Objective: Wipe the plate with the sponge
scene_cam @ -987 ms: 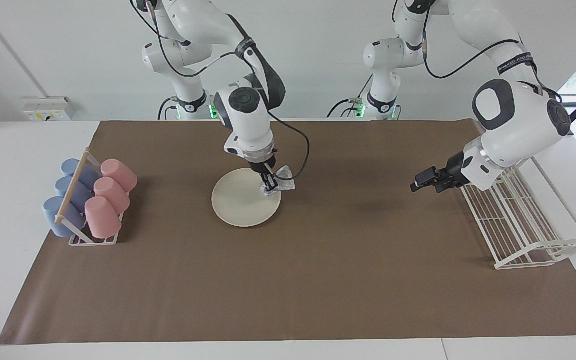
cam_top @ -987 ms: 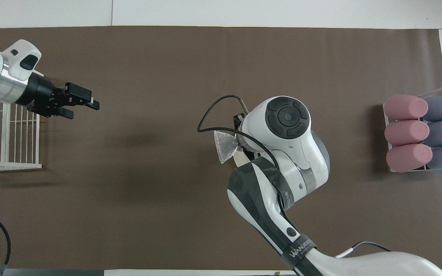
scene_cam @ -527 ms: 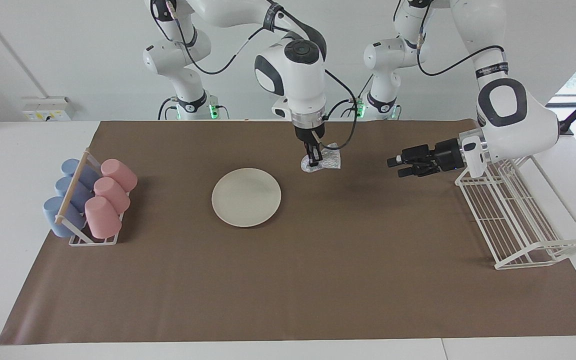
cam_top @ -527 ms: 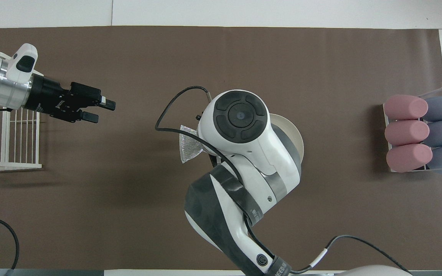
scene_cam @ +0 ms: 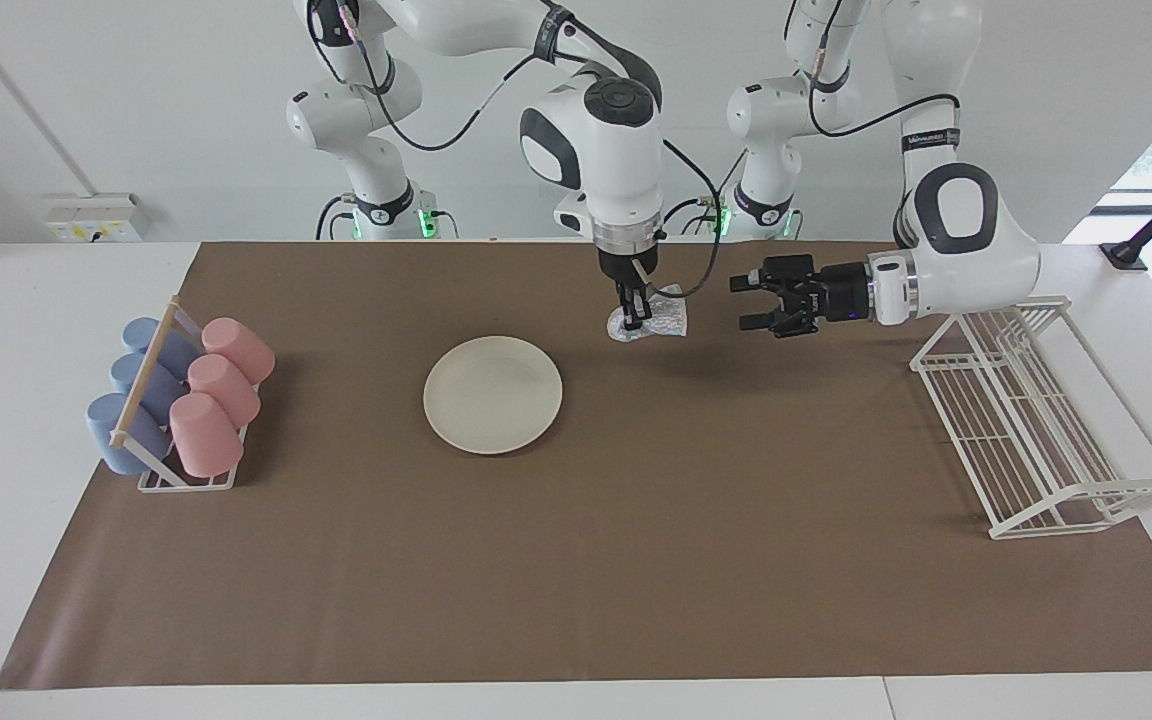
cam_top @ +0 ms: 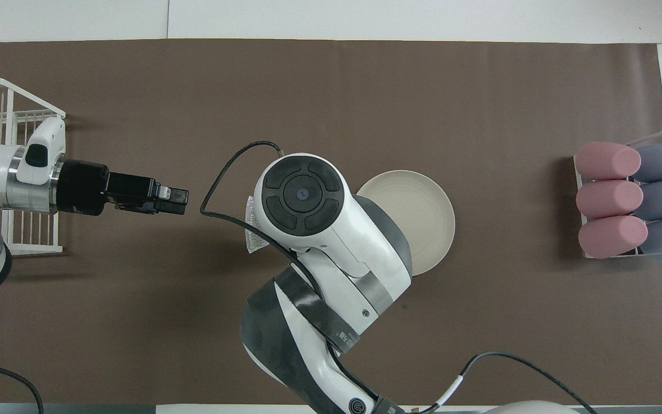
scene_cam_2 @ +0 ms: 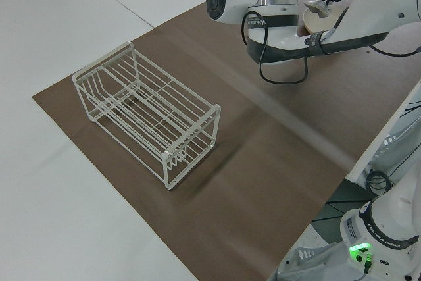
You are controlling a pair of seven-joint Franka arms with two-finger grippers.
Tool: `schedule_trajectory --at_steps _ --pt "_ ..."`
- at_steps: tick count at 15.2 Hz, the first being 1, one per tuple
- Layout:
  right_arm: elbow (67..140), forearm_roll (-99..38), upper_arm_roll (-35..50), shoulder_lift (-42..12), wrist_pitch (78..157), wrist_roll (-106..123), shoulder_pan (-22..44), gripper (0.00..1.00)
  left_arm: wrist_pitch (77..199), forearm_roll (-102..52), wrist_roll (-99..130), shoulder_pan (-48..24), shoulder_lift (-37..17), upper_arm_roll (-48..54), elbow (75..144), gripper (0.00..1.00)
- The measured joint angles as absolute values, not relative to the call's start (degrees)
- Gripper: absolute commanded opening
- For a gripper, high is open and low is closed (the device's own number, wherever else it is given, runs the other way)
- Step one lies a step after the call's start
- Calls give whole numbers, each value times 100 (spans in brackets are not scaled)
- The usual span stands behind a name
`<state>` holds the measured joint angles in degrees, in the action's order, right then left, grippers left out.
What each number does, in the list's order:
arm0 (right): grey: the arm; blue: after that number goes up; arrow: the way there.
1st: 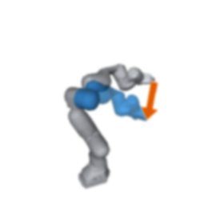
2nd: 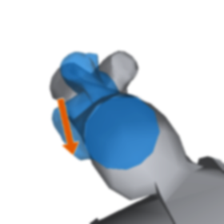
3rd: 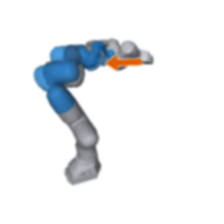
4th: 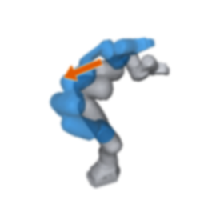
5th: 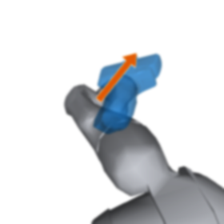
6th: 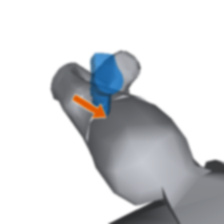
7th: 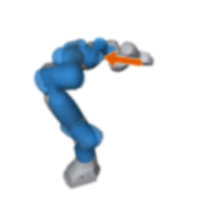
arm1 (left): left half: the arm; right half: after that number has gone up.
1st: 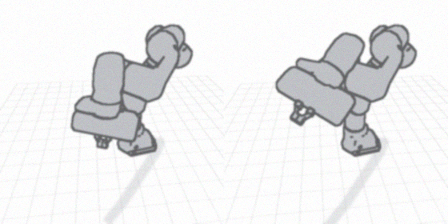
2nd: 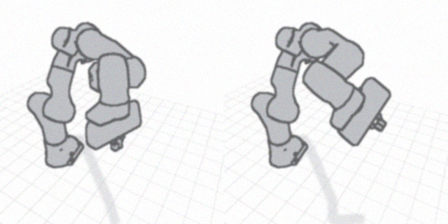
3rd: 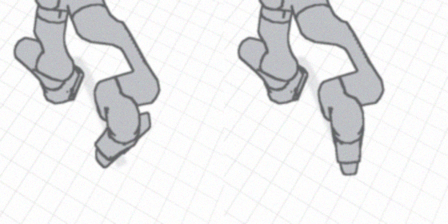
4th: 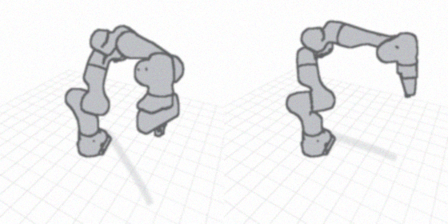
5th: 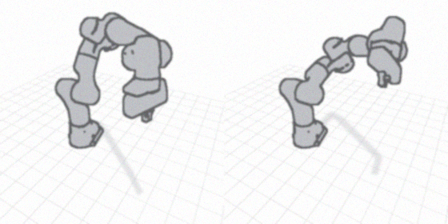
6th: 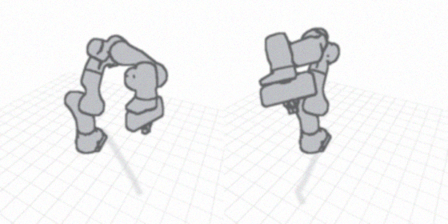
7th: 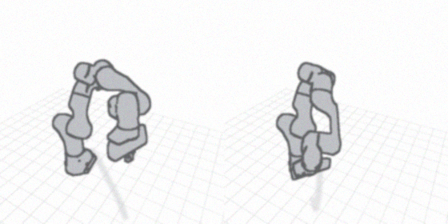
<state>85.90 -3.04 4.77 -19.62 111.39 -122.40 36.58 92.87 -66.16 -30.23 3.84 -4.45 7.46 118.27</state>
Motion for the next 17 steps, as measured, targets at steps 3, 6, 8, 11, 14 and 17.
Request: schedule_trajectory --at_steps 3,6,8,11,14,17 --pt "8386 -296 475 -2027 10979 -12291 3658 0 9488 -6786 -3051 -6 -445 754 11897 100" --pt "8327 -206 475 -2072 10978 -12292 3658 0 9594 -6882 -3051 -197 -445 752 11907 95" --pt "8317 -177 475 -2086 10978 -12292 3658 0 9723 -6954 -3054 -309 -445 753 11924 72" --pt "8299 -136 475 -2086 10978 -12292 3658 0 9878 -7015 -3055 -444 -445 756 11996 0" --pt "8286 -114 468 -2087 10978 -12293 3657 0 9892 -7019 -3057 -444 -445 743 12018 0" --pt "8272 -113 463 -2087 10978 -12293 3648 0 9897 -7046 -3056 -444 -445 746 12019 0"
